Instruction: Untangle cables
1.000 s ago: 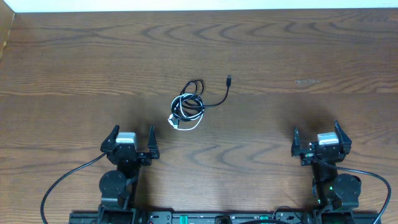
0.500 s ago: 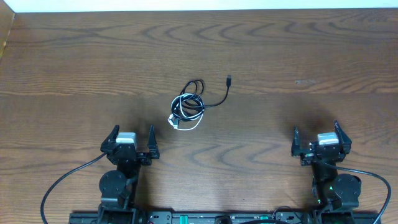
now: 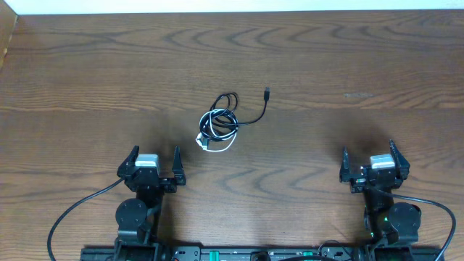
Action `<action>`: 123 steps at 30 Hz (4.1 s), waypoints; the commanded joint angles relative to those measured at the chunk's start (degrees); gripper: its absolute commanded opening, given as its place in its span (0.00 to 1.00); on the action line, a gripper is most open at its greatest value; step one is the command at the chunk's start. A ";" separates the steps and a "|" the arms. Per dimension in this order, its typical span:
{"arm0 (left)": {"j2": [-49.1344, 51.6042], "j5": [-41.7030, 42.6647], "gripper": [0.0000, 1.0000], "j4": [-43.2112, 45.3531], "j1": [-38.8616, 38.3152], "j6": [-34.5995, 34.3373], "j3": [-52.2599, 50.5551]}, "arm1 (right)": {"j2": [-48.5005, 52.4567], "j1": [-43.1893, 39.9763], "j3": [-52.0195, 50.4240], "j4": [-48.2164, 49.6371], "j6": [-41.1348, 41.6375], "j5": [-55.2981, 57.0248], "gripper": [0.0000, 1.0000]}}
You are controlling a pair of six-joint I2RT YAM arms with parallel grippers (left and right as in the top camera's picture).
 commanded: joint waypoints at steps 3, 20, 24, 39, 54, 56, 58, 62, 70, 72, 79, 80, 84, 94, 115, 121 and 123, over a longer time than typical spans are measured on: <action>0.04 -0.79 0.98 -2.16 0.35 -0.26 -1.01 | -0.31 0.39 -0.04 -0.28 -0.50 -0.57 0.99; 0.04 -0.81 0.98 -2.16 0.35 -0.26 -1.01 | -0.31 0.39 -0.04 -0.28 -0.50 -0.57 0.99; 0.04 -0.79 0.98 -2.16 0.35 -0.26 -1.01 | -0.31 0.39 -0.04 -0.28 -0.50 -0.57 0.99; 0.04 -0.79 0.98 -2.16 0.35 -0.26 -1.01 | -0.31 0.39 -0.04 -0.28 -0.50 -0.57 0.99; 0.04 -0.79 0.98 -2.16 0.35 -0.26 -1.01 | -0.31 0.39 -0.04 -0.28 -0.50 -0.57 0.99; 0.04 -0.79 0.98 -2.16 0.35 -0.26 -1.01 | -0.31 0.39 -0.04 -0.28 -0.50 -0.57 0.99; 0.04 -0.79 0.98 -2.16 0.35 -0.26 -1.01 | -0.31 0.39 -0.04 -0.28 -0.50 -0.57 0.99; 0.04 -0.79 0.98 -2.16 0.35 -0.26 -1.01 | -0.31 0.39 -0.04 -0.28 -0.50 -0.57 0.99; 0.04 -0.79 0.98 -2.16 0.35 -0.26 -1.01 | -0.31 0.39 -0.04 -0.28 -0.52 -0.57 0.99; 0.04 -0.81 0.98 -2.16 0.35 -0.26 -1.01 | -0.31 0.39 -0.04 -0.28 -0.50 -0.57 0.99; 0.04 -0.83 0.98 -1.97 0.35 -0.22 -1.01 | -0.31 0.39 -0.04 -0.28 -0.50 -0.57 0.99; 0.04 -1.09 0.98 -1.77 0.35 0.11 -1.01 | -0.31 0.39 -0.04 -0.28 -0.50 -0.57 0.99; 0.04 -4.46 0.98 0.46 0.35 1.46 -0.98 | -0.31 0.39 -0.04 -0.28 -0.50 -0.57 0.99; 0.04 -4.44 0.98 1.29 0.35 1.40 3.21 | -0.31 0.39 -0.04 -0.28 -0.50 -0.57 0.99; 21.49 6.05 0.98 -44.59 0.35 -5.68 43.01 | -0.31 0.39 -0.04 -0.28 -0.50 -0.57 0.99; 38.66 7.30 0.98 -54.51 0.35 -5.68 52.50 | -0.31 0.39 -0.04 -0.28 -0.50 -0.55 0.99; 44.61 7.30 0.98 -58.40 0.35 -5.70 55.82 | -0.31 0.39 -0.04 -0.28 -0.50 -0.57 0.99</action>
